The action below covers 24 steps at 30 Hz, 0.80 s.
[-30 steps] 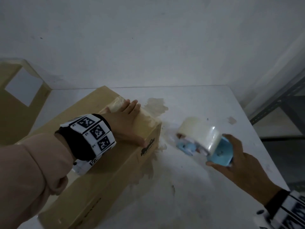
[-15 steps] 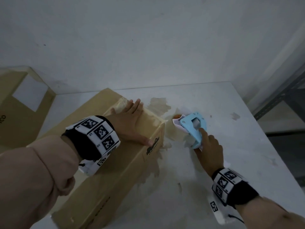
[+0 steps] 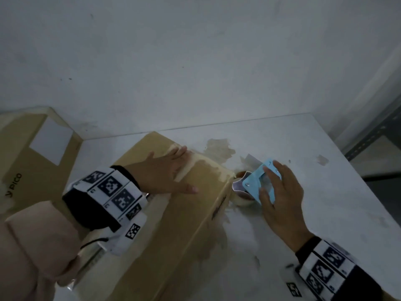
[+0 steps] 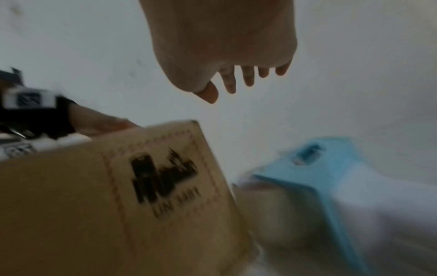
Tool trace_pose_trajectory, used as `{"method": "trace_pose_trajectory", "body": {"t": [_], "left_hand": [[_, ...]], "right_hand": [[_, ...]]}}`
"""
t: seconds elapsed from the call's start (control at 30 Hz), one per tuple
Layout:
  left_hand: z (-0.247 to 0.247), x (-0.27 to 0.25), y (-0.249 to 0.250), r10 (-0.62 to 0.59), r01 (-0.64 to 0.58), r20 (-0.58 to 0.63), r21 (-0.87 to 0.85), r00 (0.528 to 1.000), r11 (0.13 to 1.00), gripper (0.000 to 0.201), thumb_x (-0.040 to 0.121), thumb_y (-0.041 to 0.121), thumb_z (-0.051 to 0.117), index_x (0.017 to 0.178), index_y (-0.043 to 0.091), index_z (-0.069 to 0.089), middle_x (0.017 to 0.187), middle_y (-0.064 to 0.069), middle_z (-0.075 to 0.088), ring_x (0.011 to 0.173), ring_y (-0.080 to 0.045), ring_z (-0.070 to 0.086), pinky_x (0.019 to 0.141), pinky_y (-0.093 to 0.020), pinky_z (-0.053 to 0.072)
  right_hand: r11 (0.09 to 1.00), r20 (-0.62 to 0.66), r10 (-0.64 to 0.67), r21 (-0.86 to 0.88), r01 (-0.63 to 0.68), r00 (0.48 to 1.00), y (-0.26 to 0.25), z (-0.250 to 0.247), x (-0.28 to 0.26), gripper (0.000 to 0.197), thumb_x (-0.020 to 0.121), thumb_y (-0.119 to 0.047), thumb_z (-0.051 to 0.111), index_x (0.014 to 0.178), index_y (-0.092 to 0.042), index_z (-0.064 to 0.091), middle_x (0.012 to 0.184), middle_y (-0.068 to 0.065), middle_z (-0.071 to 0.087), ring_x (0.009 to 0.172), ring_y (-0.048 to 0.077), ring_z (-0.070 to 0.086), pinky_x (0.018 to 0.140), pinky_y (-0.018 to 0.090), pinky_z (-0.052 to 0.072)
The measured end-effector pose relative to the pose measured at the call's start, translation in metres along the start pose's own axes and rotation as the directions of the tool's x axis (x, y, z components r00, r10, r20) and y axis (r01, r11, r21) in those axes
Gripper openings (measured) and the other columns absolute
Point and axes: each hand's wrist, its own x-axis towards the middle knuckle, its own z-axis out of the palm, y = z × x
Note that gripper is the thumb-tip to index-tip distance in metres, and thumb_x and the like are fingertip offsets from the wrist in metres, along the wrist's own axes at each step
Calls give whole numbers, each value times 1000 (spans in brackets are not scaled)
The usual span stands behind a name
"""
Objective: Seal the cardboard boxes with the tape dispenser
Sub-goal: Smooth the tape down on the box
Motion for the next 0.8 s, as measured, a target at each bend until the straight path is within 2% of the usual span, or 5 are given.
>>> {"method": "trace_pose_trajectory", "body": {"t": [0.1, 0.2, 0.33, 0.6, 0.8], "left_hand": [[-15, 1, -20, -36, 36, -16, -1, 999, 999, 107, 62, 86, 20, 146, 28, -14, 153, 14, -24, 141, -3, -17, 118, -45, -5], [-23, 11, -26, -3, 7, -67, 56, 998, 998, 80, 86, 65, 25, 147, 27, -10, 154, 14, -19, 142, -4, -15, 117, -42, -7], [-28, 29, -29, 135, -122, -154, 93, 979, 988, 56, 98, 43, 22, 148, 25, 5, 157, 10, -2, 144, -5, -5, 117, -35, -4], [-28, 56, -41, 211, -226, -230, -41, 950, 973, 70, 76, 41, 16, 128, 8, 49, 127, -9, 50, 114, -20, 47, 95, -23, 31], [-33, 67, -57, 133, -133, -225, 15, 965, 991, 52, 95, 37, 22, 105, 2, 59, 108, -11, 59, 97, -23, 55, 89, -34, 41]], "right_hand": [[983, 28, -94, 161, 88, 995, -50, 2, 23, 49, 88, -37, 37, 124, -9, 53, 140, 15, 44, 133, 22, 26, 105, 46, 24], [968, 76, -213, 153, 200, 974, -81, 14, 37, 48, 88, -35, 39, 121, -5, 57, 137, 15, 48, 131, 21, 30, 106, 32, 23], [962, 140, -265, 108, 251, 954, -107, 31, 55, 43, 79, -25, 41, 104, 1, 64, 105, 19, 68, 96, 32, 66, 80, 43, 53], [974, 339, -208, -16, 227, 918, -127, 55, 74, 36, 75, -31, 46, 84, -1, 65, 72, 12, 64, 60, 28, 60, 53, 30, 52], [988, 501, 31, -146, 49, 865, -122, 51, 72, 62, 87, -57, 45, 125, -9, 43, 122, 8, 49, 110, 23, 44, 93, 31, 28]]}}
